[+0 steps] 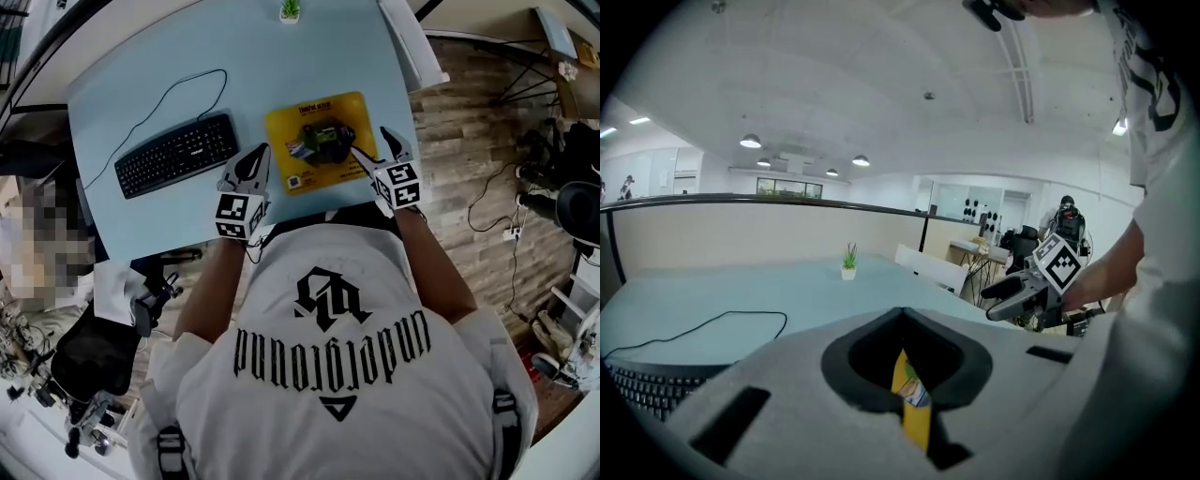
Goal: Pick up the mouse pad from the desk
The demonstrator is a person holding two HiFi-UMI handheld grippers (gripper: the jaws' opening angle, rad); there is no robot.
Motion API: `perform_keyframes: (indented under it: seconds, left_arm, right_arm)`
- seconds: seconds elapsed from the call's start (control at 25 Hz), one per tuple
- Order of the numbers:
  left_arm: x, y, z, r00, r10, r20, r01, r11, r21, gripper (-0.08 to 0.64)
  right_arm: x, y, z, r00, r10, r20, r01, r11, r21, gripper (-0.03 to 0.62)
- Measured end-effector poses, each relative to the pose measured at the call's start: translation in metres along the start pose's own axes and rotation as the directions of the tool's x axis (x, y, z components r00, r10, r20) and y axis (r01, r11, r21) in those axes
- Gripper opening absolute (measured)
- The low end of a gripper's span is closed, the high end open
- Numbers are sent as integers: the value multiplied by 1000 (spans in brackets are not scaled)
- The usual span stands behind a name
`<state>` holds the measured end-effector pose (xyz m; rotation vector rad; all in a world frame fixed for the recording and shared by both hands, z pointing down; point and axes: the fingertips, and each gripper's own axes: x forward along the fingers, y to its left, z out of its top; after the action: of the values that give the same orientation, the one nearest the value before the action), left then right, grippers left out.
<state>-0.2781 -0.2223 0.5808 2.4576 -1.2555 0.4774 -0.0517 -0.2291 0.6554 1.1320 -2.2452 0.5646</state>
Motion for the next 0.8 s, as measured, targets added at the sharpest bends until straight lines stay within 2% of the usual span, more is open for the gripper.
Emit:
perform_keyframes:
  seconds: [0.44,0.56,0.8]
  left_arm:
    - [10,0,-45,996,-12,-88,11,1000,-16,8]
    - [13,-1,-57,992,-21,-126,21,1000,-1,8]
    - [22,5,-72,991,-20,-131,22,1000,15,8]
  right_arm:
    - [40,-20,-66,989,-22,-145,27,999,36,376]
    - [47,-20,-76,986,-16,-168,23,999,40,376]
    - [61,-17,-88,980,-8,-200,17,999,45,379]
